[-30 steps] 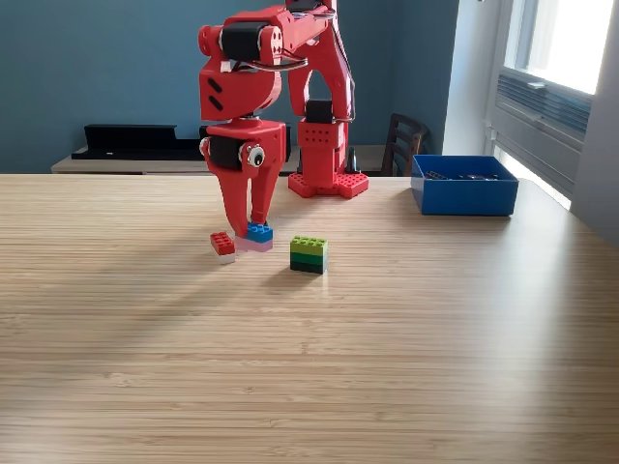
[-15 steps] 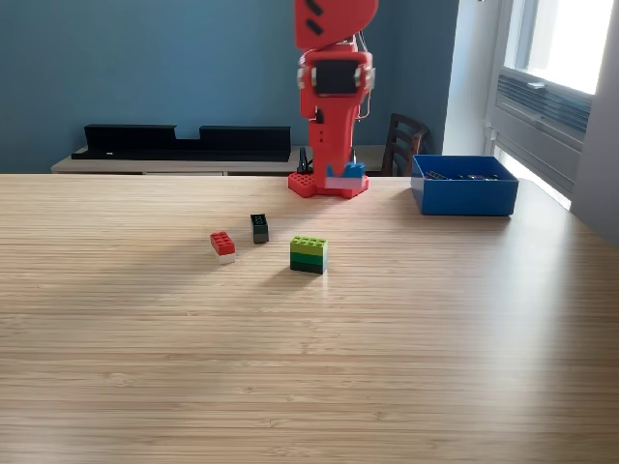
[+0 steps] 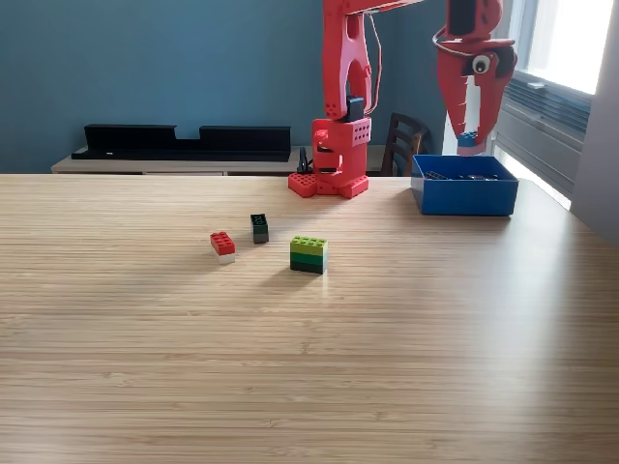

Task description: Grasp a lego block and put it in the bin.

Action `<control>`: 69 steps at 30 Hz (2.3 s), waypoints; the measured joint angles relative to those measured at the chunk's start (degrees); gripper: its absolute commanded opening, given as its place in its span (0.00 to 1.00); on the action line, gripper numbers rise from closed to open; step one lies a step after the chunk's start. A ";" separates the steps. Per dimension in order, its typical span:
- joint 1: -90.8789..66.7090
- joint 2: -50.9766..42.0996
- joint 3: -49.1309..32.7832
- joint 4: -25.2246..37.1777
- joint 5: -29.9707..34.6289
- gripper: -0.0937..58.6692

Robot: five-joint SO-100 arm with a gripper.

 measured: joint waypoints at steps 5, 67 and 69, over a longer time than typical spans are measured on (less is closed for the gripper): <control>-9.93 0.00 1.76 0.00 -2.37 0.00; 50.80 0.09 1.32 -4.57 0.79 0.00; 50.89 0.09 1.32 -4.57 0.79 0.00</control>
